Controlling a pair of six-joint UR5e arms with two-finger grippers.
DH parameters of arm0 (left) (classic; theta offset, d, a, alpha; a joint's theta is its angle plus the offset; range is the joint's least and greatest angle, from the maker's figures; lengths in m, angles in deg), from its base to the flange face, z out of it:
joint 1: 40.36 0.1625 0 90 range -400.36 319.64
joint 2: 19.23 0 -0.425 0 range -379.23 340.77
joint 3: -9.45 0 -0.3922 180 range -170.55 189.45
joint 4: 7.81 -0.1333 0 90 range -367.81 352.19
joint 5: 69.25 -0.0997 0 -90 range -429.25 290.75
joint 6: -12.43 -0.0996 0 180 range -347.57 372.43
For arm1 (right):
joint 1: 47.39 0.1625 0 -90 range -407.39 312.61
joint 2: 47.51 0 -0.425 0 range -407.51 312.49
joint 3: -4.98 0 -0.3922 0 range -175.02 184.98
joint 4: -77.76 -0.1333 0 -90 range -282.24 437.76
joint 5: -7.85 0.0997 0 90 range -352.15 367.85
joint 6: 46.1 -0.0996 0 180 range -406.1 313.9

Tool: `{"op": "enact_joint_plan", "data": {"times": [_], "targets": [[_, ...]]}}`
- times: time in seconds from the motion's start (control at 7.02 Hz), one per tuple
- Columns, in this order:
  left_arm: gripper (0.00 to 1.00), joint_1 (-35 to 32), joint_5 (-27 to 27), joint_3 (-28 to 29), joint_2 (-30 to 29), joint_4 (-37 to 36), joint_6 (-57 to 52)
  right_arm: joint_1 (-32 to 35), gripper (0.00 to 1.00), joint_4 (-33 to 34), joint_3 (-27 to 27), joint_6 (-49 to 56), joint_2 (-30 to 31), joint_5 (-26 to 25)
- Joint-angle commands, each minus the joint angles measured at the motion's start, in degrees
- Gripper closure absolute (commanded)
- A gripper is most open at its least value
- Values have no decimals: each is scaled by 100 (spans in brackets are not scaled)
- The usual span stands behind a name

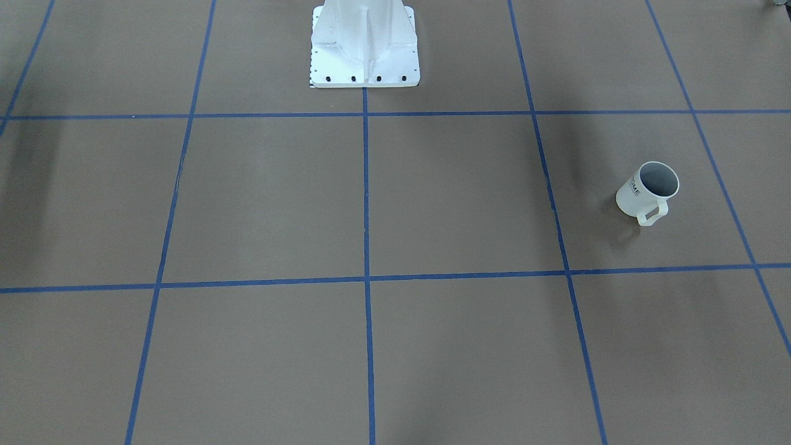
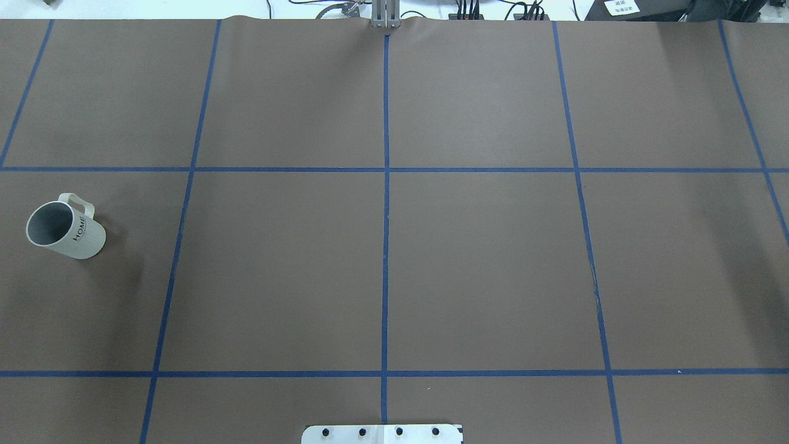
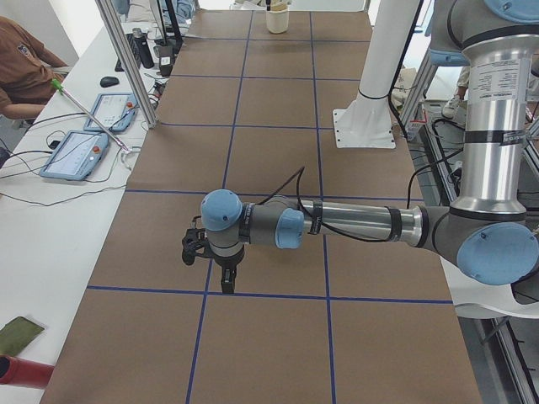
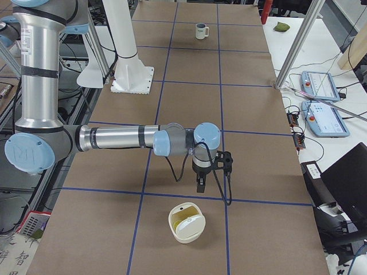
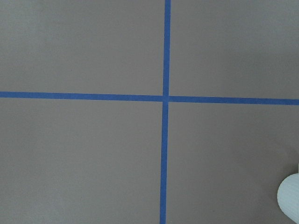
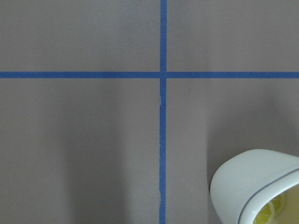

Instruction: Left arm hands cup to right arm to dump lemon

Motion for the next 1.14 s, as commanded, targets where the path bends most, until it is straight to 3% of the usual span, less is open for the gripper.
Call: {"op": "enact_joint_plan", "data": {"times": [0.0,0.71,1.0], "targets": [[0,0,-18,1,-29,-2,5,0,0,-91,15,6,38,-1],[0,-44,25,-51,-12,-456,-537,0,0,-91,33,-3,47,78],[0,-44,-9,-428,258,-792,-584,-9,0,-91,42,-12,38,87]]}}
